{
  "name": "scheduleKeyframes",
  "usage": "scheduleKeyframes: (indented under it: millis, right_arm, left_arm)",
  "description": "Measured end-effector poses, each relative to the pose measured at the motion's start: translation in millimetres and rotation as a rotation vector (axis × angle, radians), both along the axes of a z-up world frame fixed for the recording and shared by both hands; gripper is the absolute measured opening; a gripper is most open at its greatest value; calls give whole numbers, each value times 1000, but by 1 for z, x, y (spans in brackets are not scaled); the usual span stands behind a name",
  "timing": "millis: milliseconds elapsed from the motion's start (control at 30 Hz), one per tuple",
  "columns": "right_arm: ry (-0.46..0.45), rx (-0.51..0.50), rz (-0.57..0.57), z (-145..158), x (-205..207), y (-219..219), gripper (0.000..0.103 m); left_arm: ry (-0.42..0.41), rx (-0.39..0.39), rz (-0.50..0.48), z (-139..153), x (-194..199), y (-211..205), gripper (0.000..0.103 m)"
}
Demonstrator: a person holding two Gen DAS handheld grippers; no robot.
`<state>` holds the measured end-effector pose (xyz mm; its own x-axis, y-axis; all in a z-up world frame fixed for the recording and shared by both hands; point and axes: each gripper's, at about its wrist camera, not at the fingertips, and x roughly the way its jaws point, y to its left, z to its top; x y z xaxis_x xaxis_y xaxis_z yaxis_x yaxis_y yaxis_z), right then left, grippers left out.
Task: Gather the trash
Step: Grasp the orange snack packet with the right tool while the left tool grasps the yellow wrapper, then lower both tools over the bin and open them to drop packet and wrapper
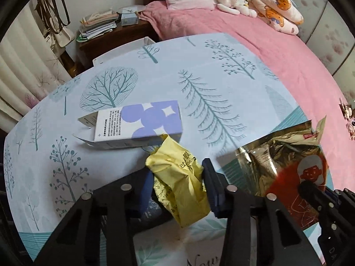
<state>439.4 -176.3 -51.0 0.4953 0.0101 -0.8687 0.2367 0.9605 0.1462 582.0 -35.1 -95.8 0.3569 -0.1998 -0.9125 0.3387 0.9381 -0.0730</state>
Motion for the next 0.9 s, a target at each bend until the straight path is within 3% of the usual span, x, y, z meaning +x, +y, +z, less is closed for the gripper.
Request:
scheduleKeyframes:
  millis: [200, 433, 633, 900]
  right_arm:
    - [-16, 8, 28, 12, -19, -2, 7]
    - [-41, 43, 77, 34, -58, -5, 7]
    - [-80, 79, 170, 61, -116, -9, 6]
    - [-123, 102, 347, 90, -217, -16, 6]
  left_arm:
    - [24, -75, 8, 24, -27, 7, 34]
    - [-1, -120, 20, 70, -93, 17, 34]
    - [-17, -172, 73, 110, -171, 23, 34]
    - [-110, -158, 136, 152, -305, 3, 34]
